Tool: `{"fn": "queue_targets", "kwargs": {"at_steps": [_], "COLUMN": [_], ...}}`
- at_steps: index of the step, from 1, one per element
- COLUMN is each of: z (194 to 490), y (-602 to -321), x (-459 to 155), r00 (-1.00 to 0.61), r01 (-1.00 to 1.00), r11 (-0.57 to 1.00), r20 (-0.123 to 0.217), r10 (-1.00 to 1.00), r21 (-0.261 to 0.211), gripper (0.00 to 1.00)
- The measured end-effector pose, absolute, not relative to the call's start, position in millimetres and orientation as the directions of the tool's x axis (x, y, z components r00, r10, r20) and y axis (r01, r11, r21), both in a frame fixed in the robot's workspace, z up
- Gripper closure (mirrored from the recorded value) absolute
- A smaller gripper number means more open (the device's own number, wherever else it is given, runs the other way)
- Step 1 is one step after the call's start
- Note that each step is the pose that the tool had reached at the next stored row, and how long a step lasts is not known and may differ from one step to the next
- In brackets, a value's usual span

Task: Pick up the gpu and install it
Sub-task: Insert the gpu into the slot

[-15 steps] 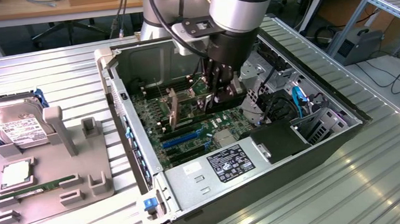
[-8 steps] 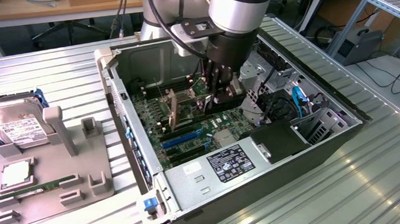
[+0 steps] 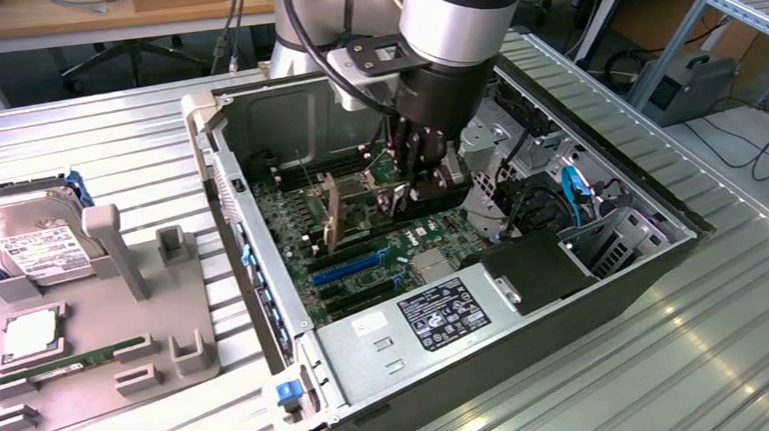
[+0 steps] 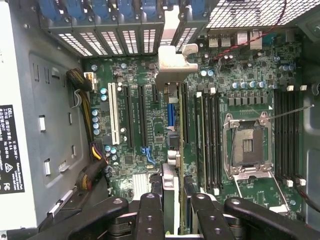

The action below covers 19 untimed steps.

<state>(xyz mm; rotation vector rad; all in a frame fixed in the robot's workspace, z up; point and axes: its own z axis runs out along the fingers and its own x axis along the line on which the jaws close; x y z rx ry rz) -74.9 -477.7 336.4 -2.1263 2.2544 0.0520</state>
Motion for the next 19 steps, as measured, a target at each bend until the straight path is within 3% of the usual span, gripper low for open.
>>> {"fn": "queue_targets", "kwargs": {"at_steps": [11, 15, 19], "z": [318.1, 303.1, 301.3], "y": [-474.7, -452.0, -448.2], "x": [-96.9, -103.8, -105.2], "r00": [-0.058, -0.058, -0.058], "r01": [-0.998, -0.998, -0.998], "r11": [0.059, 0.058, 0.058], "r20": [-0.054, -0.015, 0.005], "r10": [-0.997, -0.998, -0.998], "r21": [-0.005, -0.007, -0.008], "gripper": [0.73, 0.73, 0.73]}}
